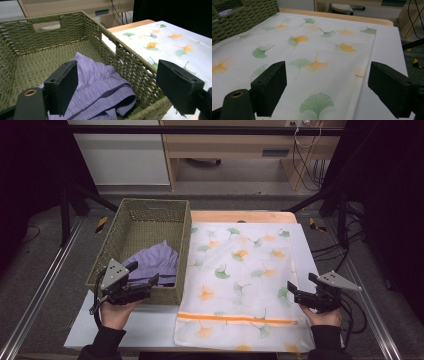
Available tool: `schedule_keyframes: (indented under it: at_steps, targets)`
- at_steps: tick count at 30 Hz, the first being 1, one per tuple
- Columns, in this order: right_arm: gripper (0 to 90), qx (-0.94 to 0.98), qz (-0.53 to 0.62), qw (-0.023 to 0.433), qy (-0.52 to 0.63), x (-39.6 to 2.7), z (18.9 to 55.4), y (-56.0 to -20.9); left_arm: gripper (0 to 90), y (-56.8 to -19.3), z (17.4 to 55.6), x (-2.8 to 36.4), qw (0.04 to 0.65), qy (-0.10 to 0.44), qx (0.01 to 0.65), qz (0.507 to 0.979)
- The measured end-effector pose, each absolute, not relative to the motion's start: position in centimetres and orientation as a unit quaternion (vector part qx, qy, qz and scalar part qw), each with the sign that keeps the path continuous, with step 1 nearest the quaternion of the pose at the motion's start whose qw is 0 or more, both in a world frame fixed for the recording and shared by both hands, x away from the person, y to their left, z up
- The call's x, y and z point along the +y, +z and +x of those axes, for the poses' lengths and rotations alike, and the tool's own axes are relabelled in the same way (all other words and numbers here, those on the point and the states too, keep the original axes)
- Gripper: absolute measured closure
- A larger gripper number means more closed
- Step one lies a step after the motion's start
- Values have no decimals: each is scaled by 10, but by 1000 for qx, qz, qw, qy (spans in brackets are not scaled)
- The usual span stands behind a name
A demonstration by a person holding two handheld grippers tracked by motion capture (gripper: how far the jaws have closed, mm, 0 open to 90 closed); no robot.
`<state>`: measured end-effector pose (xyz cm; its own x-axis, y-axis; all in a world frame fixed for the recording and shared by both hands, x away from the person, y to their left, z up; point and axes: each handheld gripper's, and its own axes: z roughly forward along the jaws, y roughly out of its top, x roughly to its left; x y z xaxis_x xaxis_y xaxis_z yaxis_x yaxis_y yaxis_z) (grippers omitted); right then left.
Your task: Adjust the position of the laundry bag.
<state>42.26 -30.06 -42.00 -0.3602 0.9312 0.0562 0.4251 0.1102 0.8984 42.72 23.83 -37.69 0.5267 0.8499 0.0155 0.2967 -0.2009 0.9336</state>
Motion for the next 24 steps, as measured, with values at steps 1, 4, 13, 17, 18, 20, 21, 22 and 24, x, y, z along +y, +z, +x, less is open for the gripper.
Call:
schedule_keyframes:
  at_steps: [1, 4, 13, 17, 18, 20, 21, 22, 24]
  targets:
    - [155, 690, 491, 280, 451, -301, 423, -420, 179, -377, 427, 237, 493, 280, 396, 722]
    - [160, 690, 492, 276, 452, -300, 422, -420, 203, -376, 425, 231, 498, 274, 389, 725]
    - [181, 690, 496, 271, 451, -298, 420, -420, 298, -374, 417, 210, 503, 256, 367, 739]
    - [185, 691, 496, 267, 453, -298, 417, -422, 335, -373, 410, 201, 506, 241, 358, 747]
    - [186, 695, 498, 269, 445, -297, 416, -423, 342, -373, 408, 198, 505, 239, 354, 750]
    - [197, 699, 496, 268, 440, -295, 413, -424, 361, -373, 400, 188, 504, 232, 339, 760]
    - [197, 699, 496, 268, 440, -295, 413, -424, 365, -373, 400, 188, 504, 232, 339, 760]
    - [212, 702, 493, 268, 439, -293, 411, -425, 370, -373, 398, 184, 503, 230, 334, 763]
    - [222, 704, 492, 266, 437, -292, 410, -425, 376, -374, 394, 178, 500, 225, 325, 771]
